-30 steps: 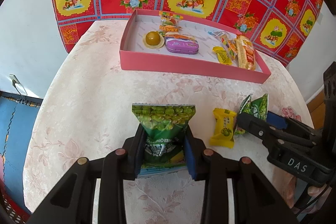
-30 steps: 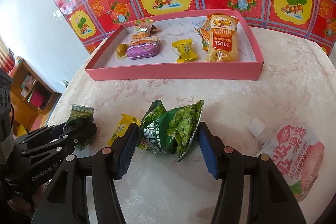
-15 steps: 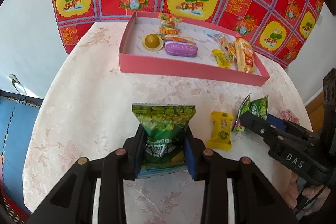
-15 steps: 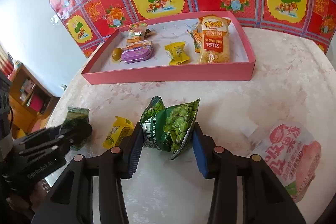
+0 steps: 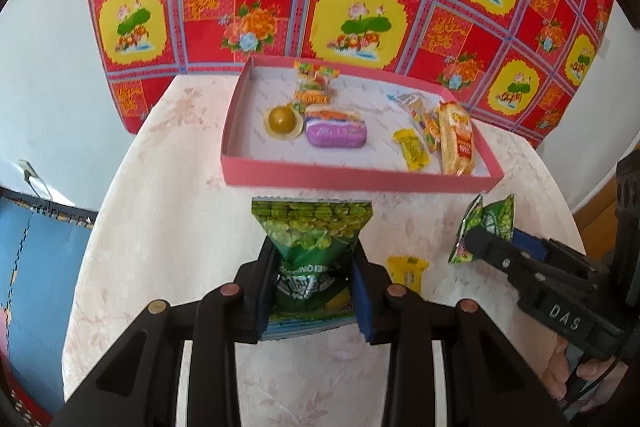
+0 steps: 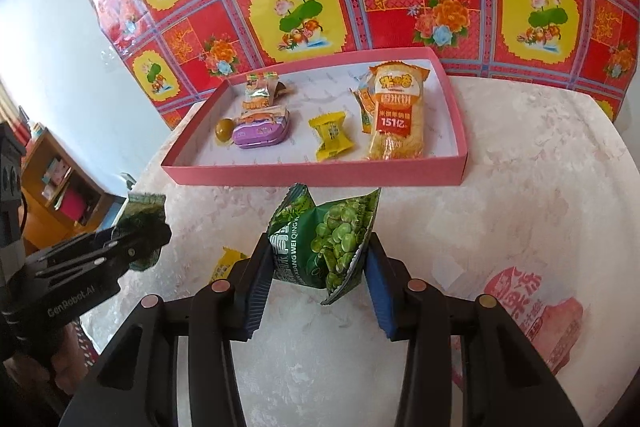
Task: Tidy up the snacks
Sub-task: 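Carry both green pea bags over the pink box with both tools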
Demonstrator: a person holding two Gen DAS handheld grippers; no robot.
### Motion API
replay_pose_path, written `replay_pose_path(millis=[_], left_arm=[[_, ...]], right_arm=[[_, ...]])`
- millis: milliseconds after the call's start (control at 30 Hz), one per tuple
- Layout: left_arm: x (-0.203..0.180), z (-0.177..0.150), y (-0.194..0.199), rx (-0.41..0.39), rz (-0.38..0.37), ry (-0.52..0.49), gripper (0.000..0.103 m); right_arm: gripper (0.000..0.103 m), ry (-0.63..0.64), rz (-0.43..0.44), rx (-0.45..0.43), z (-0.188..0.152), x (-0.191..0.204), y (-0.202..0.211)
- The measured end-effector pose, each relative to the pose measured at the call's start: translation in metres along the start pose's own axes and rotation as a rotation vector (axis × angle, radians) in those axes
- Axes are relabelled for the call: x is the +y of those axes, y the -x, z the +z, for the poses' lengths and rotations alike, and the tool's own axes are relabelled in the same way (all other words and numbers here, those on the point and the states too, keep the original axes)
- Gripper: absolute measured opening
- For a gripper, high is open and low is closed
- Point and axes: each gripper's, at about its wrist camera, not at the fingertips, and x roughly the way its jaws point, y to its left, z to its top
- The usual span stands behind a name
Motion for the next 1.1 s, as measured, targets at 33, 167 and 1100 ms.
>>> replay_pose_path(millis=[33,167,1100], left_arm=[[-0.001,0.004,0.0,-0.006,-0.001,-0.003,0.035],[-0.003,0.014,-0.001,-0.022,-0.002,-0.009,0.035],[-0.007,0.081,-0.049,-0.049,-0.008,-0.02,0.035]], right_arm=[[0.045,0.001,0.0,-0.001,0.001,0.0,0.0],[0.045,0.01,0.007,-0.011,0.01,0.002,0.002],[0.045,0.022,0.017,-0.021,0.065,0.006,-0.027]])
